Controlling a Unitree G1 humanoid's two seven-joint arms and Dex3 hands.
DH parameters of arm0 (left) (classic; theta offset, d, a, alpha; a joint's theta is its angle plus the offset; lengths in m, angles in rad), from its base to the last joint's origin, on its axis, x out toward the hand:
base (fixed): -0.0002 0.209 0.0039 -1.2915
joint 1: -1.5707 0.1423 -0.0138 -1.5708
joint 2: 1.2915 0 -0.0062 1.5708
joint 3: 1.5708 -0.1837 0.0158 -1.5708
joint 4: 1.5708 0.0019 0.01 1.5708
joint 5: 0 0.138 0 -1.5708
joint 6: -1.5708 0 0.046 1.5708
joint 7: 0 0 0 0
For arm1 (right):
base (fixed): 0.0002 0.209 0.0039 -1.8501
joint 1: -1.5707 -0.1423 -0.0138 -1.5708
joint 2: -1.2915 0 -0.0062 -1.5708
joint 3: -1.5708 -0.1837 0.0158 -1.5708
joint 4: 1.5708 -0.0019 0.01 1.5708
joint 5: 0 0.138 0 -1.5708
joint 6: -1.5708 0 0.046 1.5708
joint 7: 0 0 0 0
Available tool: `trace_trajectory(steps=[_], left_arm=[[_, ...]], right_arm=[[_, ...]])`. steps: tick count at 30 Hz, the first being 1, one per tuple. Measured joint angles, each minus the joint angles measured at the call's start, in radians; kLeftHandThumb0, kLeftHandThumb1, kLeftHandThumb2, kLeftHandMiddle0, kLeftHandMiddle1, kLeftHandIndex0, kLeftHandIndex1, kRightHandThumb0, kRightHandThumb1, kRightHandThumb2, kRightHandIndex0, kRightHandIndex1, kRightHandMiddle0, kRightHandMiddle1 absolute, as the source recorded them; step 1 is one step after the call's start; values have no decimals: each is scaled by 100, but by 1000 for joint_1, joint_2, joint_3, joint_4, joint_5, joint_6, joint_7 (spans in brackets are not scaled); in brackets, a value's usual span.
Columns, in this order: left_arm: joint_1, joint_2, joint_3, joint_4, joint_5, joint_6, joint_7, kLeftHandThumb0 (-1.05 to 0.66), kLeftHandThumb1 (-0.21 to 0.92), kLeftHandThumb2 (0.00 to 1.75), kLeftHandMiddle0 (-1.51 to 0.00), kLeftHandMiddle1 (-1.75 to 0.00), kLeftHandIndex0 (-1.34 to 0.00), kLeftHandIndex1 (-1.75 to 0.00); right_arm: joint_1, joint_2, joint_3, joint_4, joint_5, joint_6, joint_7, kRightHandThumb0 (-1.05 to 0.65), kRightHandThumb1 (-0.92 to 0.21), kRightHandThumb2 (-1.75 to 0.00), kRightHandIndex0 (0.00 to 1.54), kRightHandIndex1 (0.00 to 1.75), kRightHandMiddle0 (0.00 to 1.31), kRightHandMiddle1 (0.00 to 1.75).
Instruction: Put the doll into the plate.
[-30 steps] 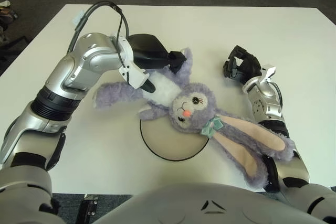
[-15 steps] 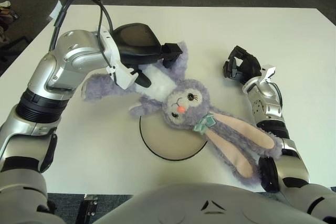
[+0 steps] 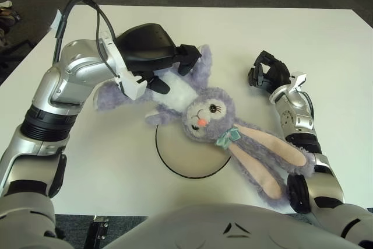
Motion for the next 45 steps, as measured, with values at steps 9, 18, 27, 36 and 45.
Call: trace_trajectory(steps=[9,18,27,36,45], left_arm=[[12,0,11,0,-49,-7,12,-47,29,134,-124,-175,-62,-175],[66,0,11,-28,-155,34,-6,-47,31,132,-122,-175,-61,-175],[164,24,15,-187,-172,157,-59,-47,32,131,-122,-175,-60,-175],[217,57,27,-282,-239,278,-129,-46,32,131,-120,-175,-60,-175],[227,83,35,-361,-305,395,-192,-42,50,109,-113,-175,-46,-175]], right_arm=[[-7,-1,0,8,0,0,0,-49,-28,-136,108,175,64,175],[-6,1,1,7,-2,0,-5,-49,-29,-135,107,175,64,175],[-5,4,1,3,-1,0,-11,-49,-28,-136,106,175,64,175],[-2,3,0,3,-1,0,-13,-49,-28,-136,106,175,64,175],[-5,5,2,3,-1,0,-17,-49,-28,-136,106,175,64,175]])
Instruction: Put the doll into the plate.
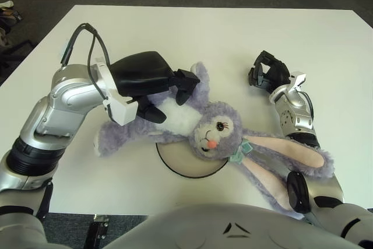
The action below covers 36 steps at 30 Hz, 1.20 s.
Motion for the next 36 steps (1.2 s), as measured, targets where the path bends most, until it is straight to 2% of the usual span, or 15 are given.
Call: trace_trajectory(steps=[4,6,11,18,23,27,28,30,31,33,36], left_arm=[[10,-2,-2,-55,-21,61,-17,-40,60,96,-113,-175,-39,-175],[10,-11,-6,-54,-15,66,-16,-38,65,89,-114,-175,-36,-175],[8,-13,-17,-38,14,61,-16,-38,70,83,-113,-175,-32,-175],[-15,-14,-27,0,64,-5,-16,-35,88,58,-109,-175,-22,-175],[-31,-30,-30,37,86,-82,2,-35,91,53,-97,-175,-20,-175],[-33,-49,-29,63,102,-135,28,-56,75,69,-79,-175,-4,-125],[-33,-51,-29,69,103,-145,32,-60,74,71,-64,-175,-3,-112],[-33,-52,-26,81,103,-165,37,-62,73,72,-50,-175,-1,-100],[-33,-52,-23,87,102,-173,38,-63,73,73,-45,-168,-1,-96],[-30,-51,-18,95,102,-186,40,-66,75,71,-25,-134,0,-76],[-25,-50,-6,99,102,-194,41,-68,77,68,-14,-98,0,-55]], right_arm=[[0,1,0,0,0,0,-2,-49,-29,-135,107,175,64,175],[2,0,0,0,0,0,-3,-49,-29,-135,106,175,64,175],[2,0,-1,0,0,0,-5,-49,-29,-135,106,175,63,175],[2,0,0,0,0,0,-12,-49,-29,-135,106,175,63,175],[-1,-1,1,2,0,0,-11,-49,-29,-135,107,175,64,175],[-9,-3,1,10,-1,0,-11,-49,-28,-135,108,175,64,175],[-10,-3,1,12,-1,0,-10,-49,-28,-135,109,175,64,175],[-14,-3,1,18,-2,0,-7,-49,-28,-135,110,175,64,175],[-16,-4,1,22,-2,-1,-6,-49,-28,-135,110,175,64,175],[-20,-5,1,27,-2,-1,-4,-49,-28,-135,110,175,64,175],[-29,-7,0,40,-2,-1,-3,-50,-28,-136,112,175,65,175]])
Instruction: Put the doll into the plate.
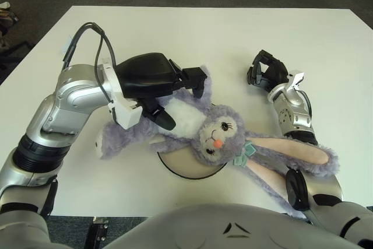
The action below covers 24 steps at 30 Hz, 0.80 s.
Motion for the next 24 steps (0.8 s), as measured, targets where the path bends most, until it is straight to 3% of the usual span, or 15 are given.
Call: trace_trajectory(steps=[2,6,11,14,19,24], left_arm=[[2,0,8,2,0,-6,3,-69,79,67,-11,-87,0,-46],[0,3,15,7,-32,-9,-2,-74,89,64,-6,-98,0,-26],[-52,6,16,26,-116,-9,-34,-76,92,77,-4,-106,0,-11],[-95,25,23,35,-145,-20,-60,-78,92,84,-2,-93,0,-4],[-119,64,38,35,-147,-52,-78,-75,92,74,0,-66,0,0],[-118,73,46,35,-130,-64,-78,-73,92,68,0,-59,0,0]], right_arm=[[-7,-2,-1,11,0,0,0,-50,-27,-137,113,175,65,175],[-20,-7,-2,35,0,-8,1,-50,-26,-138,115,175,66,175],[-37,-15,-2,73,-1,-28,9,-50,-26,-139,115,175,66,175],[-45,-19,-2,91,-1,-40,17,-51,-25,-140,115,175,67,175],[-64,-21,0,127,-1,-58,29,-51,-24,-140,115,175,67,175],[-78,-27,-1,157,-1,-71,35,-50,-27,-138,114,175,65,175]])
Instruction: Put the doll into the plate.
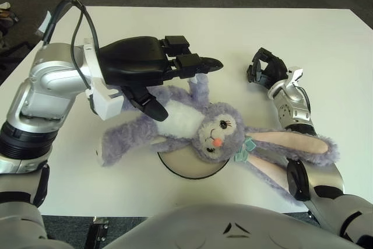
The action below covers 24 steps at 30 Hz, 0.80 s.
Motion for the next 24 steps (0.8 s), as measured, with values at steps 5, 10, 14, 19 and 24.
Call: trace_trajectory(steps=[5,10,14,19,24], left_arm=[[3,4,18,0,30,-11,14,-76,92,66,0,-50,0,0],[10,-6,38,18,41,-55,54,-75,92,62,-2,-49,0,0],[-5,-10,57,113,58,-123,100,-73,92,65,-6,-50,0,0],[-67,-39,58,277,101,-172,157,-71,92,70,-9,-51,-1,-1],[-109,-81,56,376,134,-128,215,-71,92,68,-9,-51,-1,-10]], right_arm=[[-11,-6,-1,24,-1,-8,4,-49,-29,-135,113,175,63,175],[-20,-10,-2,39,0,-9,4,-48,-33,-129,113,175,60,175],[-11,-10,-2,26,0,-8,0,-47,-36,-125,110,175,57,175],[5,-8,-3,1,0,-7,-13,-47,-36,-126,106,175,58,175],[11,-3,1,-14,-2,-7,-25,-48,-33,-129,104,175,60,175]])
